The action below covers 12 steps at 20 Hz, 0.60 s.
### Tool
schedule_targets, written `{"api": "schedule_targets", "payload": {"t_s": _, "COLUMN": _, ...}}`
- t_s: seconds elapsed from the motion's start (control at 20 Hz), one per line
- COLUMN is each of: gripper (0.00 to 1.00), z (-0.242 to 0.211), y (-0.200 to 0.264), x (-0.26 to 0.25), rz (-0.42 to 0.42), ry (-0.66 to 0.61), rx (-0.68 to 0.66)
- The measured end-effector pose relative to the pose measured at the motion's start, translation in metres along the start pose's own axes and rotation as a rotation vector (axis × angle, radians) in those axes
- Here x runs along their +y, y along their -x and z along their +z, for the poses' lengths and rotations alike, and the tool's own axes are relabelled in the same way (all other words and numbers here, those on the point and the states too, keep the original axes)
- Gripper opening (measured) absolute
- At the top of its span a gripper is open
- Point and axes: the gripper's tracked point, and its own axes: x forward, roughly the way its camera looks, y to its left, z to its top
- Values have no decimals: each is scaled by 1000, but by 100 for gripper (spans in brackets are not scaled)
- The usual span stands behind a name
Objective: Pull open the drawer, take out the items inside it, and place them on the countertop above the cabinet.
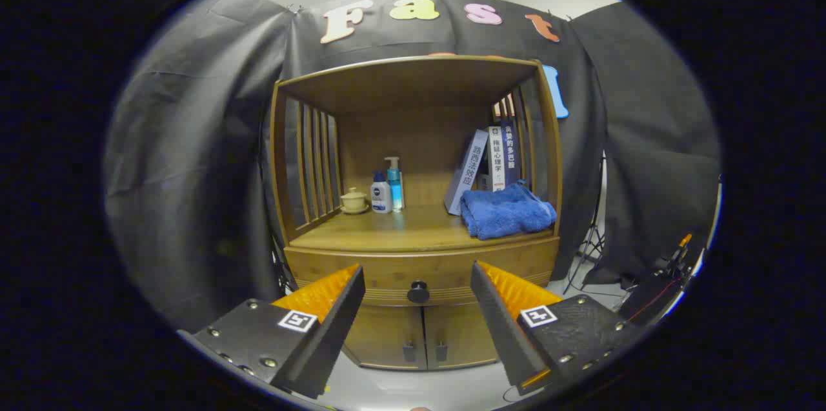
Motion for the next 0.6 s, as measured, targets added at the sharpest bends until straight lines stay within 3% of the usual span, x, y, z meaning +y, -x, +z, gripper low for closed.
{"api": "schedule_targets", "payload": {"t_s": 0.6, "gripper": 99, "z": -9, "y": -5, "x": 0, "rz": -8, "ry": 14, "rx": 13}}
